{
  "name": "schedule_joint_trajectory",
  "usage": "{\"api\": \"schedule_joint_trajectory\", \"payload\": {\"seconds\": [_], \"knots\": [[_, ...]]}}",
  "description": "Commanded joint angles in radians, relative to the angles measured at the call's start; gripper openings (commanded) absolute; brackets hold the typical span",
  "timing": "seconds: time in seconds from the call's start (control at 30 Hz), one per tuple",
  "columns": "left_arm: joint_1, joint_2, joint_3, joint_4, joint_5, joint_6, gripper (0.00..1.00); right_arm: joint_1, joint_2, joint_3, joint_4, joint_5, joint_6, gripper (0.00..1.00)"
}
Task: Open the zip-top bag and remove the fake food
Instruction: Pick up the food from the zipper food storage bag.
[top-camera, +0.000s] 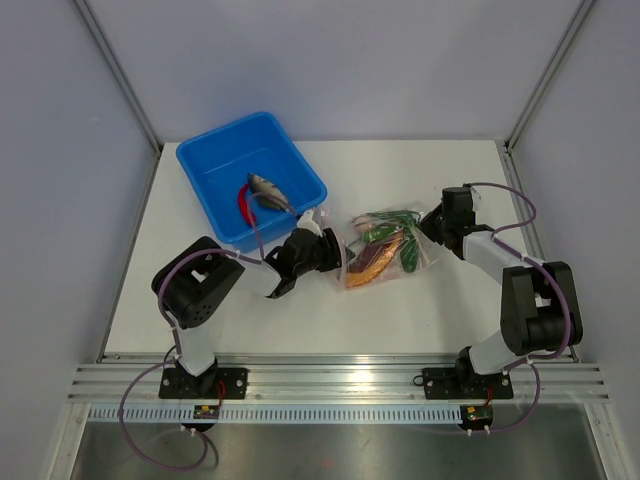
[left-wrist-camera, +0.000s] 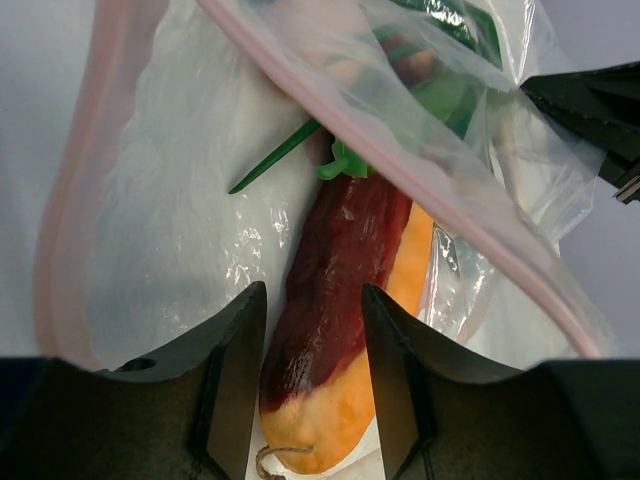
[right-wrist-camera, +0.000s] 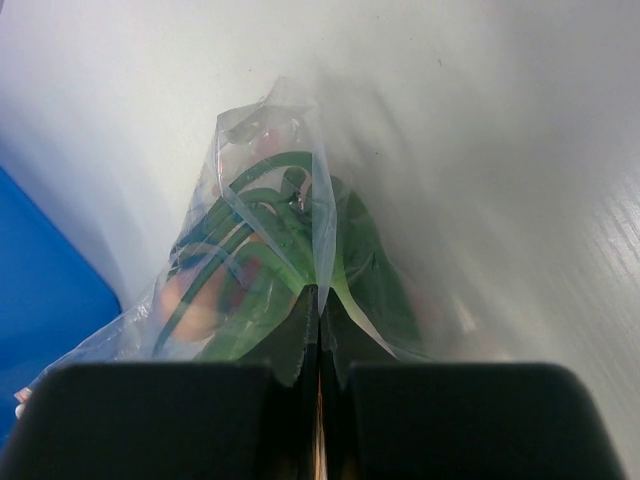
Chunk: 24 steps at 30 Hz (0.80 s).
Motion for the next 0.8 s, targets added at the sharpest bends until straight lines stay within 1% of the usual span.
{"api": "schedule_joint_trajectory", "payload": {"seconds": [0.0,0.07,0.1,0.27,0.53,0.63,0.77], "knots": [[0.002,0.025,0.060,0.016,0.070,0.013,0.47,-0.005,-0.011,0.003,0.049,-0.023,0.002,0.02],[0.002,0.034,0.068,-0.002,0.074,0.015,0.47,-0.005,-0.011,0.003,0.051,-0.023,0.002,0.02],[0.002,0.037,0.074,-0.008,0.079,0.015,0.47,-0.005,-0.012,0.002,0.051,-0.049,0.002,0.02],[0.005,0.050,0.100,-0.073,0.084,0.022,0.46,-0.005,-0.012,0.003,0.045,-0.046,0.003,0.02],[0.008,0.034,0.131,-0.195,0.094,0.090,0.41,-0.005,-0.025,0.002,0.037,-0.042,0.002,0.02],[0.008,0.019,0.131,-0.218,0.107,0.124,0.40,-0.005,-0.026,0.002,0.037,-0.042,0.000,0.01],[0.008,0.008,0.105,-0.188,0.180,0.156,0.40,-0.005,-0.026,0.002,0.034,-0.040,0.002,0.02]]}}
